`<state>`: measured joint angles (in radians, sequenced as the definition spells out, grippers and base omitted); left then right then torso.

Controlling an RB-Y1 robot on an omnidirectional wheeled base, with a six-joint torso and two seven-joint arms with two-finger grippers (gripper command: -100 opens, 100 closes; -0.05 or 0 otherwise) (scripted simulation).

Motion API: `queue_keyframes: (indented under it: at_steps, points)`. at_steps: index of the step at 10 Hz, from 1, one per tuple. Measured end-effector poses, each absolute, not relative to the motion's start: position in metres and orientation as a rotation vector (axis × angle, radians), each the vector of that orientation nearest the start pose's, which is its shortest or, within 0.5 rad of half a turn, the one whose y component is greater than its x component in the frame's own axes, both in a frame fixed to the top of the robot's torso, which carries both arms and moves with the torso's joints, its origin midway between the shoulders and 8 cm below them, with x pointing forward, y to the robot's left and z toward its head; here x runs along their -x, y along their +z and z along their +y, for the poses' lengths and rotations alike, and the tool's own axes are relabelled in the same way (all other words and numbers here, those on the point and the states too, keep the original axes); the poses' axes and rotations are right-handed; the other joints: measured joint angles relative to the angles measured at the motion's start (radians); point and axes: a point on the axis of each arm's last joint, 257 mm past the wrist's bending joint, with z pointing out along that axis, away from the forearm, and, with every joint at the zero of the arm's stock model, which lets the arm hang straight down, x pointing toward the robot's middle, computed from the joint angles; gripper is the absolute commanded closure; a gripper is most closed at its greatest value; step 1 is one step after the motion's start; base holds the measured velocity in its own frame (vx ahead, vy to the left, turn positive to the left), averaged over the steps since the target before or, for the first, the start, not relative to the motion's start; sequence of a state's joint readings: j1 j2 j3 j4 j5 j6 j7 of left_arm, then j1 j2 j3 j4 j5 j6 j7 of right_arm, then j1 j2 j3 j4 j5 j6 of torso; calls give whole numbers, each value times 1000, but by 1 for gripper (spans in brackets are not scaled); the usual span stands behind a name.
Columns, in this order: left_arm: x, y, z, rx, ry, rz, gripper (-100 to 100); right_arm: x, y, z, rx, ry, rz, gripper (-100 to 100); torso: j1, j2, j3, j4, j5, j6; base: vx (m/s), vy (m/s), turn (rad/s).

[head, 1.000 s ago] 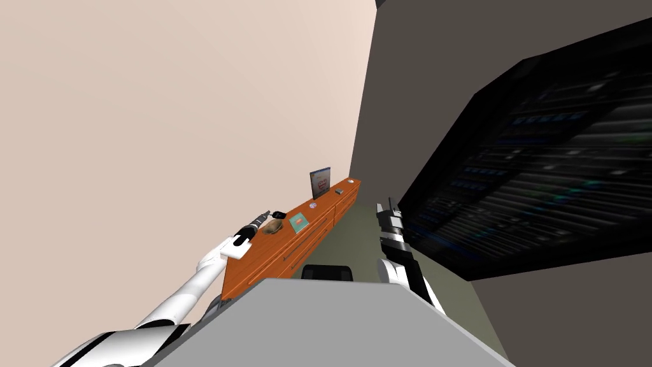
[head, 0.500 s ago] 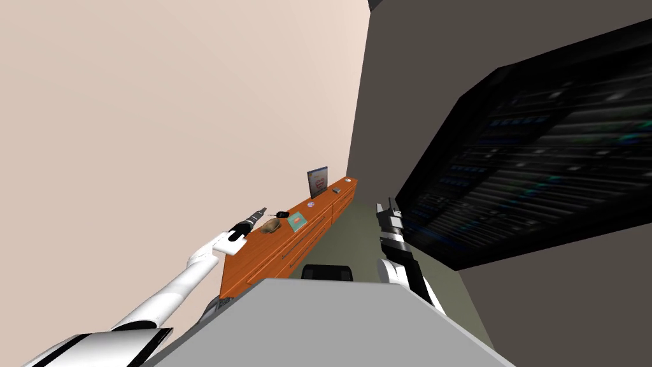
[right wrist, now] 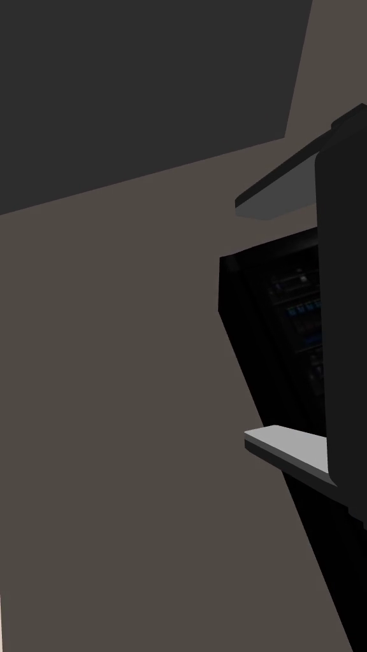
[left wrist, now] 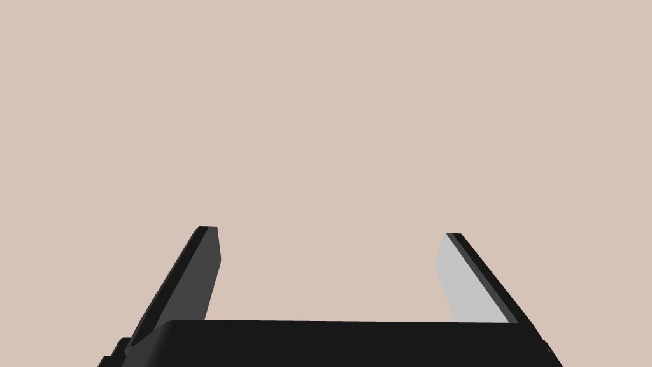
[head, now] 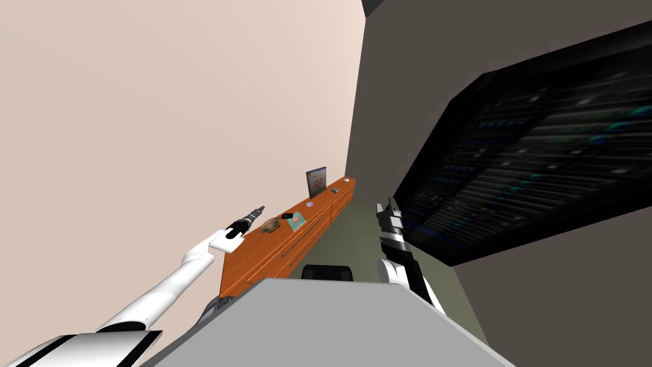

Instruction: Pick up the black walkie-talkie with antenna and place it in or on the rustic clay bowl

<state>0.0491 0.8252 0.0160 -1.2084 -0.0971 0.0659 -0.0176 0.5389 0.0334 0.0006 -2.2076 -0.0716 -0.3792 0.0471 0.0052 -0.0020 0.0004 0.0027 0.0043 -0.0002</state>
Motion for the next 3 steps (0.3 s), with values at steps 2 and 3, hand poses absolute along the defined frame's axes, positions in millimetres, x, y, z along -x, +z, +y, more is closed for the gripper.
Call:
queue_keyframes:
  at_steps: [2, 3]
  points:
    - [-471, -276, 604, 845, -145, 1686, 0, -367, -47, -301, -893, 1234, 708, 0, 0, 0, 0, 0, 0, 0, 0, 0, 0]
    - [-471, -276, 604, 845, -145, 1686, 0, -367, -47, -301, -893, 1234, 708, 0, 0, 0, 0, 0, 0, 0, 0, 0, 0]
